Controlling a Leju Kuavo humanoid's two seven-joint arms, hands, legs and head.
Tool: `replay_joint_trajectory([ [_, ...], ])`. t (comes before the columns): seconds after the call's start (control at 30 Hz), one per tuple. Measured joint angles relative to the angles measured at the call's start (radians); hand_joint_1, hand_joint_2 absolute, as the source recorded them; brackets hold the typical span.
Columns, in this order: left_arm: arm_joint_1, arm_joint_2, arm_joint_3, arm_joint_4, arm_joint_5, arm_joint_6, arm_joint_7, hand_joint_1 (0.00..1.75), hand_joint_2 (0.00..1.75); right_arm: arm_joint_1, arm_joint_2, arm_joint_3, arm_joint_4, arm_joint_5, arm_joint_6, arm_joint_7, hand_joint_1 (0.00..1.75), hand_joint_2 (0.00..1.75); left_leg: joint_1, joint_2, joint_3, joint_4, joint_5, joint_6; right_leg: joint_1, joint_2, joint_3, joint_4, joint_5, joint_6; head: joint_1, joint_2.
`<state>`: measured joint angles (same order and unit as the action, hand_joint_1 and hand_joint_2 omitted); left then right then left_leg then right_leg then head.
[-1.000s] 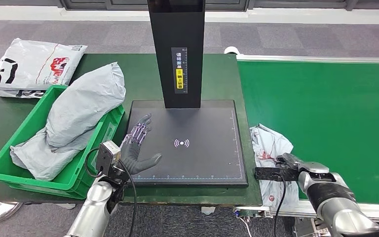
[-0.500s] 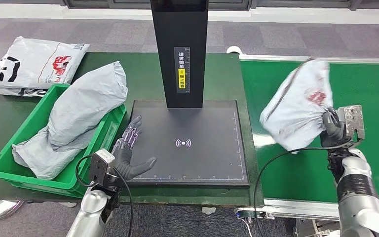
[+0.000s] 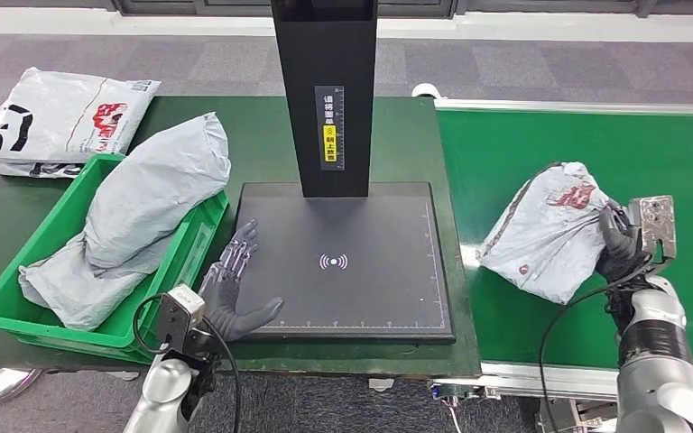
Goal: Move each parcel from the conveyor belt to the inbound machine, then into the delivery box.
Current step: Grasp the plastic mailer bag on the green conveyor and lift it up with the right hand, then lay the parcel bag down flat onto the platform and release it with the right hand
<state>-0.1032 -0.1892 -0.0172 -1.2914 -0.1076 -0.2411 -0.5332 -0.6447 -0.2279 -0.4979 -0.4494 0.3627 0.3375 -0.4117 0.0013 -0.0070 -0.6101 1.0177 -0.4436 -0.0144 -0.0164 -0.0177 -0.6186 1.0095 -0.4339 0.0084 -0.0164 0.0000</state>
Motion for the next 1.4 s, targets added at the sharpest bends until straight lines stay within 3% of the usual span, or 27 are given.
replay_joint_trajectory([
  [0.67, 0.016, 0.0, 0.001, -0.022, 0.0, 0.006, -0.001, 0.0, 1.75, 0.0, 0.012, -0.001, 0.0, -0.01, -0.01, 0.012, 1.75, 1.75, 0.0, 0.0, 0.0, 0.0, 0.0, 0.0, 0.0, 0.0, 0.0, 0.0, 0.0, 0.0, 0.0, 0.0],
  [0.77, 0.017, 0.0, 0.002, -0.023, 0.0, 0.011, -0.004, 0.0, 1.75, -0.005, 0.025, -0.001, 0.001, -0.01, 0.022, 0.014, 1.75, 1.75, 0.0, 0.0, -0.001, 0.0, 0.0, 0.0, 0.0, 0.0, 0.0, 0.0, 0.0, 0.0, 0.0, 0.0],
  [0.83, 0.016, -0.001, 0.002, -0.029, 0.001, 0.015, -0.005, 0.0, 1.75, -0.023, 0.056, -0.001, 0.003, 0.0, 0.056, 0.017, 1.75, 1.75, 0.0, 0.002, -0.001, -0.001, 0.0, 0.0, 0.001, 0.002, 0.0, 0.0, 0.001, -0.001, 0.0, 0.0],
  [1.0, 0.007, -0.012, 0.003, -0.054, -0.003, 0.018, 0.007, 0.0, 1.75, -0.096, 0.196, 0.009, 0.011, 0.018, 0.025, 0.033, 1.75, 1.75, 0.001, 0.012, 0.002, -0.001, 0.001, -0.002, 0.002, 0.01, -0.003, 0.001, 0.003, -0.004, 0.0, 0.0],
  [1.23, 0.005, -0.015, 0.003, -0.063, -0.003, 0.014, 0.012, 0.0, 1.75, -0.152, 0.295, 0.033, 0.021, 0.023, 0.074, 0.038, 1.75, 1.75, 0.002, 0.005, 0.0, -0.002, 0.003, -0.004, 0.002, 0.005, -0.002, 0.001, 0.003, -0.004, 0.0, 0.0],
  [1.4, -0.01, -0.021, 0.003, -0.062, 0.002, 0.007, 0.014, 0.0, 1.75, -0.167, 0.417, 0.084, 0.03, 0.041, 0.066, 0.031, 1.75, 1.75, 0.002, 0.011, 0.003, -0.002, 0.002, -0.004, 0.003, 0.01, -0.003, 0.001, 0.003, -0.005, 0.0, 0.0],
])
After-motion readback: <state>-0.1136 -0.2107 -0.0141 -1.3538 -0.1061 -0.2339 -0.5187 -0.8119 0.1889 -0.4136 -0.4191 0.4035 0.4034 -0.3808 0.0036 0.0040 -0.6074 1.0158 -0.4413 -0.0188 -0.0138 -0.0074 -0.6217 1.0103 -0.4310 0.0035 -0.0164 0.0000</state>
